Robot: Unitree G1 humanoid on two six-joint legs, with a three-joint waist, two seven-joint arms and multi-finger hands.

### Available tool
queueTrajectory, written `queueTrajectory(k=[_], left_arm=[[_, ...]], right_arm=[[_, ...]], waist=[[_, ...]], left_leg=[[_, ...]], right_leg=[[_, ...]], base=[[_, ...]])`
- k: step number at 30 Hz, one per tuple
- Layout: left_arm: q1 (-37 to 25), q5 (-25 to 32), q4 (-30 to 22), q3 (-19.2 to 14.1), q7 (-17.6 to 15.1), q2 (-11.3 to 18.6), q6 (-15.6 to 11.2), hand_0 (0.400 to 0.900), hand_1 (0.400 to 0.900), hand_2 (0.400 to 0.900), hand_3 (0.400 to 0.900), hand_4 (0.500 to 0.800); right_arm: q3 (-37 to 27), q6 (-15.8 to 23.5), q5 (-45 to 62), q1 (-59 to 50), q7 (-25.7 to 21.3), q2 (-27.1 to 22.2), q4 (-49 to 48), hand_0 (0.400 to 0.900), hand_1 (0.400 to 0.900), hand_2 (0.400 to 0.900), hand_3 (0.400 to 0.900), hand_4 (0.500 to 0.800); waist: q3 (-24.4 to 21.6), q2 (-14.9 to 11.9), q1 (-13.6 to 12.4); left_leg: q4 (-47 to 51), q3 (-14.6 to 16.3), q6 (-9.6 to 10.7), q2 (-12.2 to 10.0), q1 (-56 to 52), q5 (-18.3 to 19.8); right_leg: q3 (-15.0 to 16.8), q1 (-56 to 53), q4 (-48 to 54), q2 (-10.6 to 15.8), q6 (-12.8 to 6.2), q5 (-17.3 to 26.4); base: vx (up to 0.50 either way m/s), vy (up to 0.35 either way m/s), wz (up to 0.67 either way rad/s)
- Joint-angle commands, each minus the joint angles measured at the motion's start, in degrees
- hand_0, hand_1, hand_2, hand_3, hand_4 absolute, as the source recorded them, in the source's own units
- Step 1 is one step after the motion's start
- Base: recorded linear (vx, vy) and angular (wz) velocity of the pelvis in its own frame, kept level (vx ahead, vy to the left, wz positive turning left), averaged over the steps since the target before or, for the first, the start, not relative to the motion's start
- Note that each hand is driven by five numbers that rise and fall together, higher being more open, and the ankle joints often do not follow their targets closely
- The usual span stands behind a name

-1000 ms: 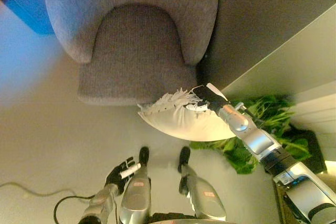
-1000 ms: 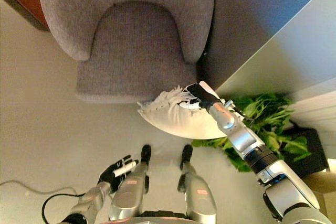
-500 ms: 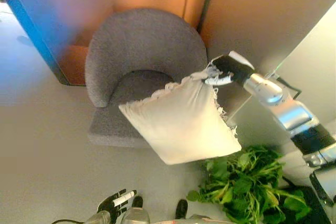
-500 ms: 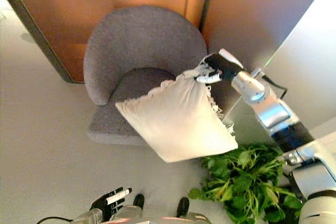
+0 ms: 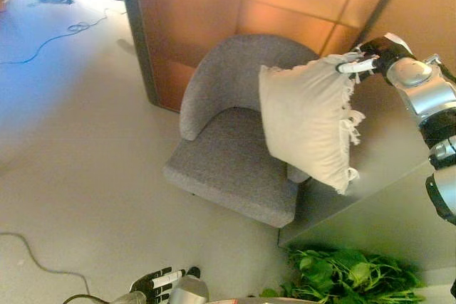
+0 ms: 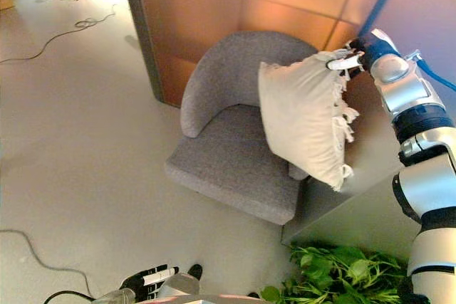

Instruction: Pick up the pillow and put it on the sofa.

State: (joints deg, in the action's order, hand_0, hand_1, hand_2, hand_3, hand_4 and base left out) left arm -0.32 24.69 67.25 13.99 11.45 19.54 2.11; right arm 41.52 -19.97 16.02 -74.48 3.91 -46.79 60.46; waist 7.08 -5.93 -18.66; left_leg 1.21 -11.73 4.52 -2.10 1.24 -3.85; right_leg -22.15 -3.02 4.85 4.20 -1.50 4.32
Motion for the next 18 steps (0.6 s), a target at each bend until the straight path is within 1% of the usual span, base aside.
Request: queueTrajectory(k=[1, 2, 4, 6, 9, 11, 15, 18], left_arm=[[-4.0, 2.8, -0.1, 5.7, 3.0, 5.0, -2.3, 0.9, 0.9, 0.9, 0.9, 0.8], [-4.9, 3.5, -0.8, 6.1, 3.1, 5.5, -2.4, 0.9, 0.9, 0.9, 0.9, 0.8], [-5.2, 4.0, -1.9, 6.2, 2.1, 5.5, -2.5, 0.9, 0.9, 0.9, 0.9, 0.8], [-4.2, 3.6, -2.4, 5.9, 1.3, 5.4, -2.4, 0.9, 0.9, 0.9, 0.9, 0.8], [-1.8, 3.1, -2.8, 5.4, 0.4, 4.7, -2.5, 0.9, 0.9, 0.9, 0.9, 0.8], [-0.2, 2.9, -2.6, 5.2, 0.7, 4.6, -3.2, 0.9, 0.9, 0.9, 0.9, 0.8], [1.1, 1.5, -2.1, 5.2, 1.4, 4.2, -3.8, 0.9, 0.9, 0.9, 0.9, 0.8], [1.7, 0.8, -1.7, 5.0, 1.5, 3.8, -3.3, 0.9, 0.9, 0.9, 0.9, 0.8]], right_arm=[[5.6, 2.2, -1.0, -21.6, -9.9, -1.5, 3.4, 0.9, 0.9, 0.9, 0.9, 0.8], [6.8, 2.0, 0.1, -23.3, -10.8, -1.3, 4.6, 0.9, 0.9, 0.9, 0.9, 0.8], [8.1, 2.0, 1.3, -24.6, -11.6, -1.6, 4.9, 0.9, 0.9, 0.9, 0.9, 0.8], [8.5, 2.7, 1.9, -24.8, -10.8, -2.2, 5.0, 0.9, 0.9, 0.9, 0.9, 0.8], [8.4, 1.8, 1.5, -24.3, -9.1, -2.4, 5.6, 0.9, 0.9, 0.9, 0.9, 0.8], [8.0, 1.6, 0.8, -24.1, -7.6, -2.7, 6.3, 0.9, 0.9, 0.9, 0.9, 0.8], [6.9, 1.6, -0.4, -23.3, -6.3, -3.2, 7.5, 0.9, 0.9, 0.9, 0.9, 0.8], [6.0, 1.5, -0.4, -22.3, -4.8, -4.0, 7.9, 0.9, 0.9, 0.9, 0.9, 0.8]], waist=[[-0.1, -3.3, -4.2], [1.2, -3.2, -4.6], [2.8, -2.9, -4.8], [3.1, -2.7, -4.7], [2.5, -2.5, -4.4], [1.8, -2.5, -4.3], [0.2, -2.5, -3.7], [-1.5, -2.4, -2.8]], left_leg=[[1.7, -0.6, -1.0, 4.2, 5.5, 0.5], [2.0, -1.0, -1.2, 4.2, 6.6, 0.2], [2.4, -1.5, -1.3, 4.3, 7.5, -0.1], [2.6, -1.4, -1.3, 4.2, 7.5, -0.2], [2.9, -0.4, -1.2, 4.0, 6.2, 0.0], [3.0, 0.2, -1.2, 3.9, 5.2, 0.3], [3.2, 1.2, -1.2, 3.9, 3.1, 0.9], [3.5, 2.0, -1.3, 3.8, 1.6, 1.2]], right_leg=[[-0.4, 0.2, -5.0, -1.3, -0.68, -8.0], [-0.8, 1.2, -5.0, -1.5, -0.65, -7.9], [-1.4, 2.0, -4.8, -1.5, -0.55, -7.8], [-1.9, 1.9, -4.8, -1.3, -0.5, -7.9], [-2.2, 0.6, -4.5, -0.9, -0.57, -8.2], [-2.1, -0.2, -4.3, -0.7, -0.7, -8.2], [-1.6, -1.8, -3.8, -0.6, -0.89, -8.1], [-1.1, -2.7, -3.4, -0.5, -1.24, -7.8]], base=[[-0.42, -0.17, 0.14], [-0.35, -0.125, 0.15], [-0.19, -0.052, 0.11], [-0.03, 0.035, 0.03], [0.05, 0.085, -0.06], [0.04, 0.065, -0.14], [0.05, 0.044, -0.17], [0.07, 0.055, -0.13]])
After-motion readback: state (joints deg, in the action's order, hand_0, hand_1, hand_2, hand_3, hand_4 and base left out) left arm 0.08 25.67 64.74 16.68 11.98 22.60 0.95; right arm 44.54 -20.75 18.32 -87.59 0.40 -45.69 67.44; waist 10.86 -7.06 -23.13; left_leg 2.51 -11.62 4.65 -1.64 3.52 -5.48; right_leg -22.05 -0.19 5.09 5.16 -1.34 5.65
